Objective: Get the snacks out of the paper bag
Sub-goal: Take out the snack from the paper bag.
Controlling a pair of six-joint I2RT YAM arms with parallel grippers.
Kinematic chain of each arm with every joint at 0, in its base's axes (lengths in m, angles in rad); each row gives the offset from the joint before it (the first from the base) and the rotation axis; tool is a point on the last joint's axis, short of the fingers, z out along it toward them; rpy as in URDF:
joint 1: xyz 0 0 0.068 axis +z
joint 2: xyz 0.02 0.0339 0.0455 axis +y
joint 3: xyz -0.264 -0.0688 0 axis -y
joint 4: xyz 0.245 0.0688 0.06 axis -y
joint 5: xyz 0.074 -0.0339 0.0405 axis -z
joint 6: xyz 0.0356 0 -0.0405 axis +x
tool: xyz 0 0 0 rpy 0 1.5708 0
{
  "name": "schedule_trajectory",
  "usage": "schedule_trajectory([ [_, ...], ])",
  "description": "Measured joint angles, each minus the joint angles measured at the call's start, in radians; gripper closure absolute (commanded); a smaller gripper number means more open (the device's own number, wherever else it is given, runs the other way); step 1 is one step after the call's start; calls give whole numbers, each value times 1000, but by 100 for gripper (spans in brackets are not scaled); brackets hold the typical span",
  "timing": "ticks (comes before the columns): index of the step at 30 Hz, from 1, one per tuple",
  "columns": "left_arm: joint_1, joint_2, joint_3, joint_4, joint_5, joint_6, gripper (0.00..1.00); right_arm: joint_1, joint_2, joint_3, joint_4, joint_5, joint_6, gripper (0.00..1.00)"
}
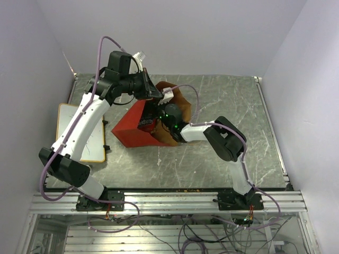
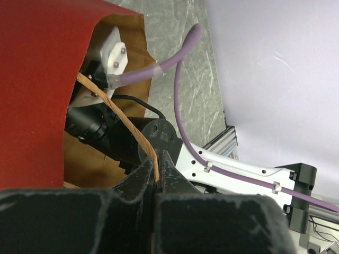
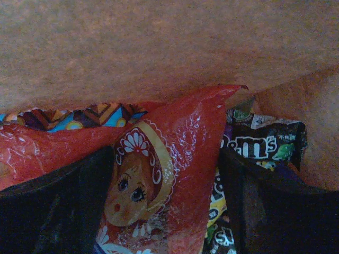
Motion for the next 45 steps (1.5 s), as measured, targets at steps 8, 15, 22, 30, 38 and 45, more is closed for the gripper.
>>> schedule_trajectory([
  [8, 3, 21, 11, -13, -6, 15, 93, -14, 44, 74, -45, -56, -9, 76],
  [15, 42, 21, 21, -32, -16, 13, 93, -21, 13, 53, -85, -105, -8, 95],
  [22, 112, 18, 54, -52, -16, -4, 93, -25, -108, -22, -148, -127, -23, 100],
  [30, 124, 9, 45, -51, -31, -8, 93, -30, -269, -64, -250, -137, -34, 100],
  [38, 126, -19, 40, -49, -69, -3, 93, -32, -466, -113, -453, -138, -51, 100],
  [45, 126, -46, 13, -55, -88, 9, 93, -32, -622, 9, -785, -68, -45, 100],
])
